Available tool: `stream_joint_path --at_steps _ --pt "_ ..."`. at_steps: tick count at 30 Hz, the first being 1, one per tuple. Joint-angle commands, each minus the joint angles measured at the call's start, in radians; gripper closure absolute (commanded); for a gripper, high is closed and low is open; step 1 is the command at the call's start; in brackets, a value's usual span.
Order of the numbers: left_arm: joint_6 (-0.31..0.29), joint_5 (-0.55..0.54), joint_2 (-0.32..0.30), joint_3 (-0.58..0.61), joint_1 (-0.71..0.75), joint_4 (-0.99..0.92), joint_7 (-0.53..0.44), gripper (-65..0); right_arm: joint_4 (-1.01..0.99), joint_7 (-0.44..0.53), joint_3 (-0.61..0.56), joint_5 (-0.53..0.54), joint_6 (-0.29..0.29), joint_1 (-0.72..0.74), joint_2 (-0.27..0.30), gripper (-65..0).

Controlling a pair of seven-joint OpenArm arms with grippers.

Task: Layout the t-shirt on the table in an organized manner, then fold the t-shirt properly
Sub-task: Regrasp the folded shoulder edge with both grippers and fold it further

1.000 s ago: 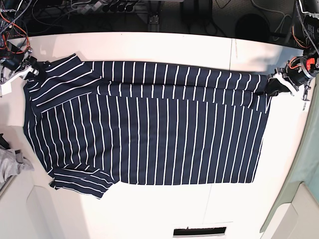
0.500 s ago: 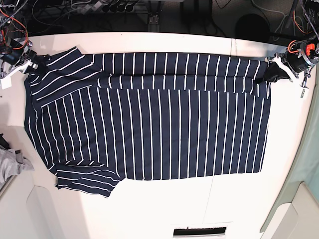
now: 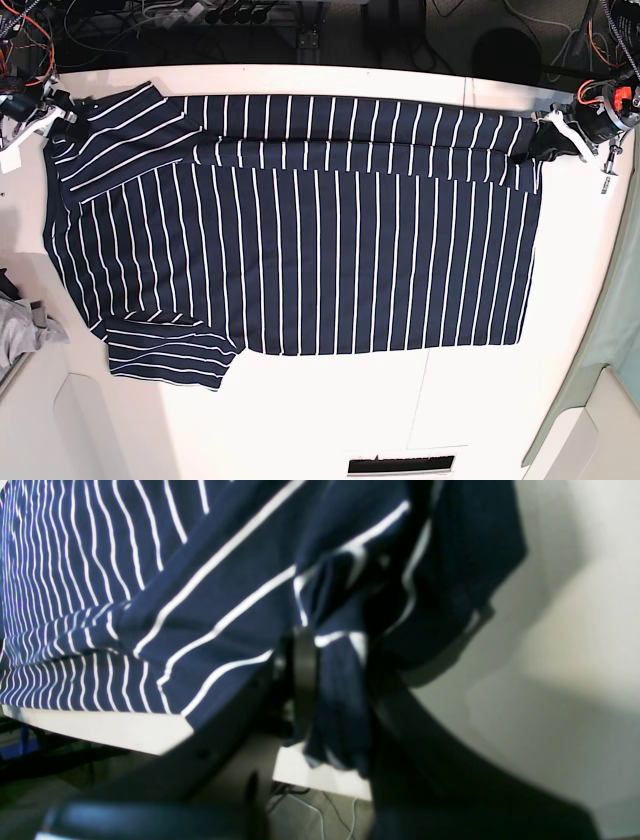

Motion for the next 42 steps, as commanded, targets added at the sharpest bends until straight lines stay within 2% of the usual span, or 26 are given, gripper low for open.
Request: stream_joint_path --at_steps 1,3,5,7,9,13,16,19,22,24,28,32,34,38,42 --pt "-0.004 -0.012 -0.019 -0.009 -0.002 0.017 -0.01 -8.8 0.017 0.023 0.007 0.011 0.005 0.005 0.02 0.0" --pt "-0.004 -0.012 -0.02 -0.009 -0.002 0.017 0.0 -17.6 0.017 0.023 0.007 0.006 0.005 0.005 0.02 0.0" --pt "-0.004 -0.019 -0.02 -0.009 -0.003 0.017 0.06 -23.4 0.017 0.023 0.007 0.0 0.005 0.005 0.02 -13.4" --pt "-0.004 -0.051 -0.02 -0.009 -0.003 0.02 0.109 -24.4 0.017 0.025 0.007 0.0 0.005 0.005 0.02 -27.1" --pt "-0.013 -0.079 -0.02 -0.009 -0.002 0.035 0.125 -24.4 0.018 0.037 0.007 -0.004 0.005 0.005 0.021 -35.4" --pt "-0.033 -0.08 -0.02 -0.009 -0.002 0.127 0.126 -24.4 0.027 0.072 0.032 -0.018 0.004 0.005 0.021 -36.2" --pt "-0.002 -0.069 -0.021 -0.009 -0.003 0.212 0.128 -24.4 0.059 0.083 0.076 -0.018 0.004 0.006 0.021 -36.2" --pt "-0.003 -0.061 -0.02 -0.009 -0.003 0.266 0.127 -24.4 0.111 0.096 0.113 -0.019 0.004 0.009 0.023 -36.2" --pt "-0.003 -0.062 -0.02 -0.009 -0.003 0.28 0.119 -24.4 0.138 0.179 0.116 -0.028 0.003 0.02 0.04 -36.2" --pt "-0.003 -0.062 -0.02 -0.009 -0.007 0.28 0.113 -24.4 0.137 0.22 0.114 -0.068 -0.009 0.061 0.053 -36.2" --pt "-0.003 -0.062 -0.023 -0.009 -0.01 0.28 0.113 -24.4 0.126 0.234 0.084 -0.117 -0.027 0.206 0.059 -36.2" --pt "-0.003 -0.062 -0.023 -0.008 -0.01 0.28 0.113 -24.4 0.065 0.284 -0.027 -0.206 -0.053 0.385 0.059 -36.2" --pt "-0.003 -0.06 -0.023 -0.008 -0.01 0.279 0.113 -24.4 0.012 0.314 -0.113 -0.28 -0.085 0.483 0.059 -36.2" --pt "-0.003 -0.019 -0.023 -0.008 -0.008 0.279 0.113 -24.4 -0.176 0.412 -0.306 -0.467 -0.192 0.68 0.059 -36.2" --pt "-0.003 0.013 -0.023 -0.008 -0.005 0.27 0.112 -24.4 -0.423 0.52 -0.459 -0.595 -0.29 0.824 0.058 -36.2"
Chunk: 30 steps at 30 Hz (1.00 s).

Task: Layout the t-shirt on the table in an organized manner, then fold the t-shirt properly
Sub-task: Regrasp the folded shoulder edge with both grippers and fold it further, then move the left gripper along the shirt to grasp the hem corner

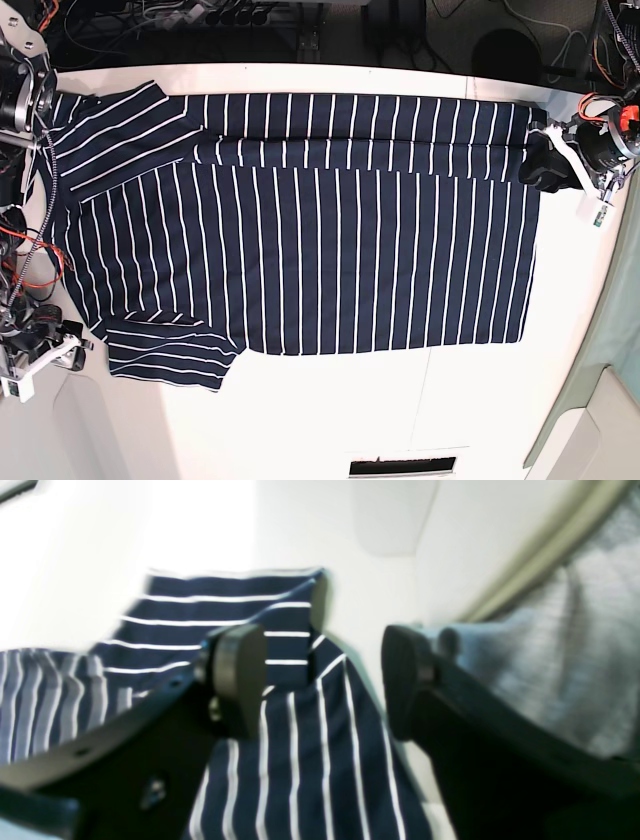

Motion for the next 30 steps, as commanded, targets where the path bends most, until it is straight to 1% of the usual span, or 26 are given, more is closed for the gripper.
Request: stream_joint_path --at_steps 1,3,6,8,9,10,12,13,17,20,22,24,26,28,30 --pt "-0.003 -0.003 -0.018 -0.008 -0.004 0.006 -0.023 -24.4 -0.05 0.04 -0.024 -0.019 -0.026 0.05 0.021 -36.2" --pt "-0.003 0.01 -0.018 -0.008 -0.004 -0.005 -0.042 -24.4 -0.172 0.098 -0.072 -0.032 -0.061 0.083 0.021 -36.0" --pt "-0.003 0.011 -0.018 -0.008 -0.005 -0.018 -0.052 -25.5 -0.293 0.18 -0.109 -0.034 -0.064 0.086 0.021 -36.0" --pt "-0.003 0.011 -0.018 -0.008 -0.005 -0.019 -0.052 -32.1 -0.343 0.214 -0.112 -0.048 -0.069 0.082 0.021 -36.0" --pt "-0.003 0.011 -0.019 -0.008 -0.005 -0.019 -0.052 -35.0 -0.356 0.229 -0.112 -0.05 -0.087 0.076 0.023 -36.0" --pt "-0.002 0.011 -0.019 -0.008 -0.005 -0.019 -0.051 -36.4 -0.358 0.239 -0.112 -0.049 -0.114 0.068 0.027 -36.0" --pt "-0.002 0.013 -0.018 -0.008 -0.004 -0.019 -0.052 -36.4 -0.358 0.242 -0.11 -0.049 -0.159 0.057 0.039 -36.0" --pt "-0.002 0.013 -0.019 -0.008 -0.005 -0.019 -0.052 -36.4 -0.358 0.242 -0.11 -0.049 -0.165 0.052 0.046 -36.0" --pt "-0.002 0.013 -0.018 -0.008 -0.005 -0.019 -0.064 -36.4 -0.359 0.241 -0.11 -0.048 -0.155 0.051 0.074 -36.0" --pt "-0.002 0.013 -0.018 -0.008 -0.005 -0.019 -0.078 -36.4 -0.361 0.241 -0.11 -0.048 -0.095 0.035 0.082 -36.0" --pt "-0.002 0.013 -0.019 -0.008 -0.005 -0.019 -0.086 -36.4 -0.365 0.241 -0.11 -0.048 -0.066 0.011 0.08 -36.0" --pt "-0.001 0.017 -0.018 -0.008 -0.008 -0.019 -0.089 -36.4 -0.38 0.244 -0.11 -0.032 -0.063 -0.014 0.079 -36.0" --pt "0.022 0.021 -0.019 -0.008 -0.008 -0.019 -0.089 -36.4 -0.397 0.267 -0.11 -0.018 -0.063 -0.037 0.078 -36.0" --pt "0.026 0.025 -0.018 -0.008 -0.008 -0.019 -0.089 -36.4 -0.407 0.294 -0.11 -0.006 -0.062 -0.056 0.078 -36.0" --pt "0.026 0.025 -0.018 -0.008 -0.008 -0.019 -0.093 -36.4 -0.407 0.306 -0.11 -0.006 -0.032 -0.064 0.078 -36.0"
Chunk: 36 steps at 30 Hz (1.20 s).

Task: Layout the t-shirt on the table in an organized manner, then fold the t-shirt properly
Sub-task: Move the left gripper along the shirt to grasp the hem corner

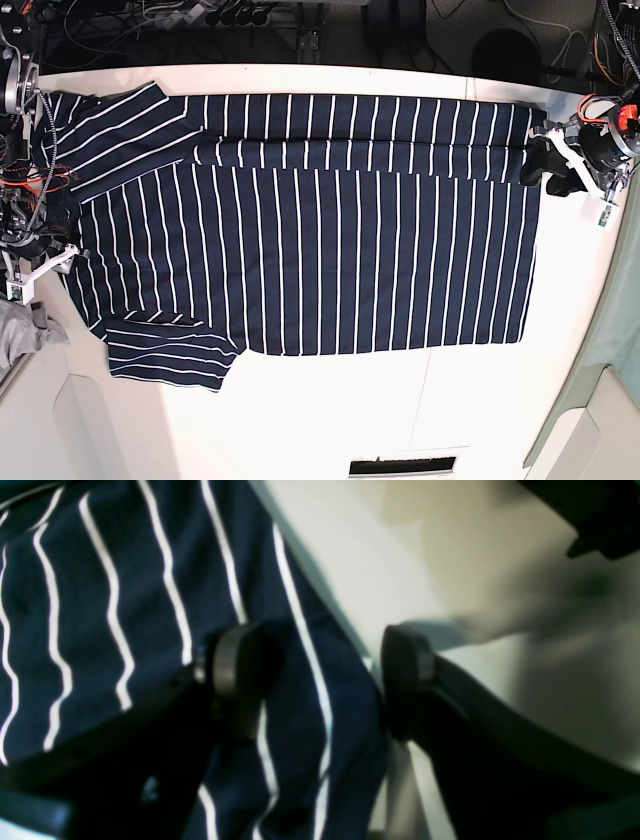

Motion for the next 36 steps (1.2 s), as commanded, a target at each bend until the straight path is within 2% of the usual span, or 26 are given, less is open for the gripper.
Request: stream_joint_path --at_steps 1,4,9,14,18,20,26,32,36 --pt "0.0 -0.014 -0.019 -0.008 -0.005 0.011 -0.026 -36.4 0.005 -0.018 0.002 -0.01 0.031 0.013 0.016 -36.0" --pt "0.0 -0.002 -0.019 -0.008 -0.005 0.011 -0.041 -36.4 0.013 -0.018 0.002 -0.004 0.129 0.015 0.015 -36.0" --pt "0.002 0.019 -0.02 -0.008 -0.011 0.011 -0.053 -36.4 0.061 -0.018 0.002 0.053 0.142 0.016 0.003 -34.2" --pt "0.018 0.022 -0.019 -0.008 -0.042 0.01 -0.059 -36.4 0.093 -0.023 0.002 0.051 0.141 0.016 -0.003 -18.2" --pt "0.046 0.041 -0.02 -0.008 -0.114 -0.034 -0.059 -36.4 0.093 -0.024 0.002 0.005 0.144 0.008 -0.003 -9.0" --pt "0.046 0.036 -0.019 -0.008 -0.169 -0.108 -0.063 -36.4 0.093 -0.024 0.002 0.0 0.144 -0.002 -0.002 -5.7" --pt "0.046 0.041 -0.02 0.011 -0.381 -0.4 -0.119 -36.4 0.093 -0.022 0.002 0.0 0.145 -0.049 -0.002 -5.5" --pt "0.05 0.111 -0.019 0.116 -0.607 -0.753 -0.277 -36.4 0.093 -0.023 0.002 0.0 0.145 -0.071 -0.003 -5.5" --pt "0.091 0.171 -0.004 0.19 -0.728 -0.967 -0.364 -36.4 0.093 -0.023 0.002 0.0 0.145 -0.077 -0.003 -5.5"
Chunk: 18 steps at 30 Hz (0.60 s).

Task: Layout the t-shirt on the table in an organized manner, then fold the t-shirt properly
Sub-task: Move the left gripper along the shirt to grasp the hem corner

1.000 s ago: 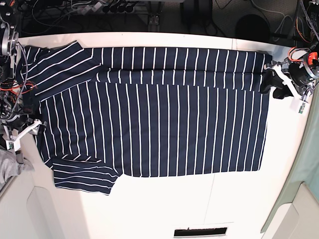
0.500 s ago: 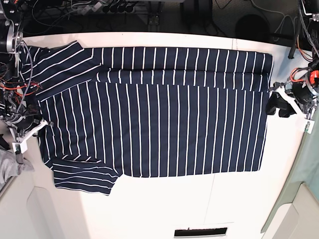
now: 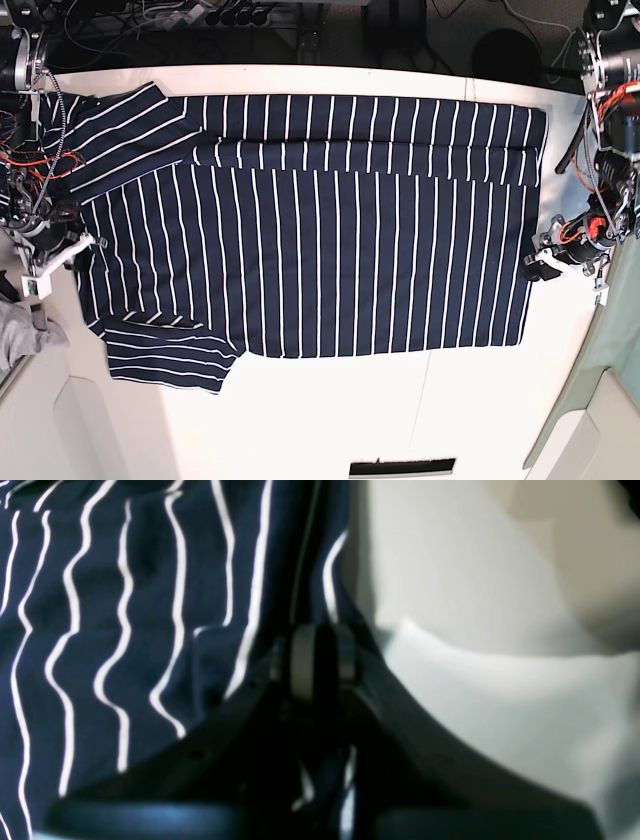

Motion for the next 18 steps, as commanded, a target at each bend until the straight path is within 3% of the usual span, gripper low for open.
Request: stream_joint_path --at_steps 1,7,12,14,17,18 --pt "0.005 -0.002 -0.01 0.006 -0.05 -0.024 -0.022 -36.4 0.002 -0.038 0.001 -0.014 0.0 0.006 0.014 -5.5" --pt "0.001 0.019 0.029 0.022 -0.098 -0.112 -0.046 -36.4 0.003 -0.034 0.001 -0.014 0.0 0.007 0.013 -5.5" --pt "-0.037 0.019 0.053 0.022 -0.106 -0.111 -0.047 -35.0 0.006 -0.03 0.001 -0.014 0.0 0.007 0.014 -5.6" --pt "-0.061 0.027 0.056 0.022 -0.106 -0.111 -0.047 -27.3 0.008 -0.03 0.001 -0.014 0.0 0.007 0.014 -5.5" --pt "-0.156 0.051 0.056 0.022 -0.106 -0.11 -0.047 -0.9 0.026 -0.03 0.001 -0.015 0.0 0.007 0.014 -3.1" --pt "-0.202 0.05 0.051 0.022 -0.106 -0.104 -0.048 0.0 0.039 -0.03 0.001 -0.015 0.0 0.007 0.014 0.0"
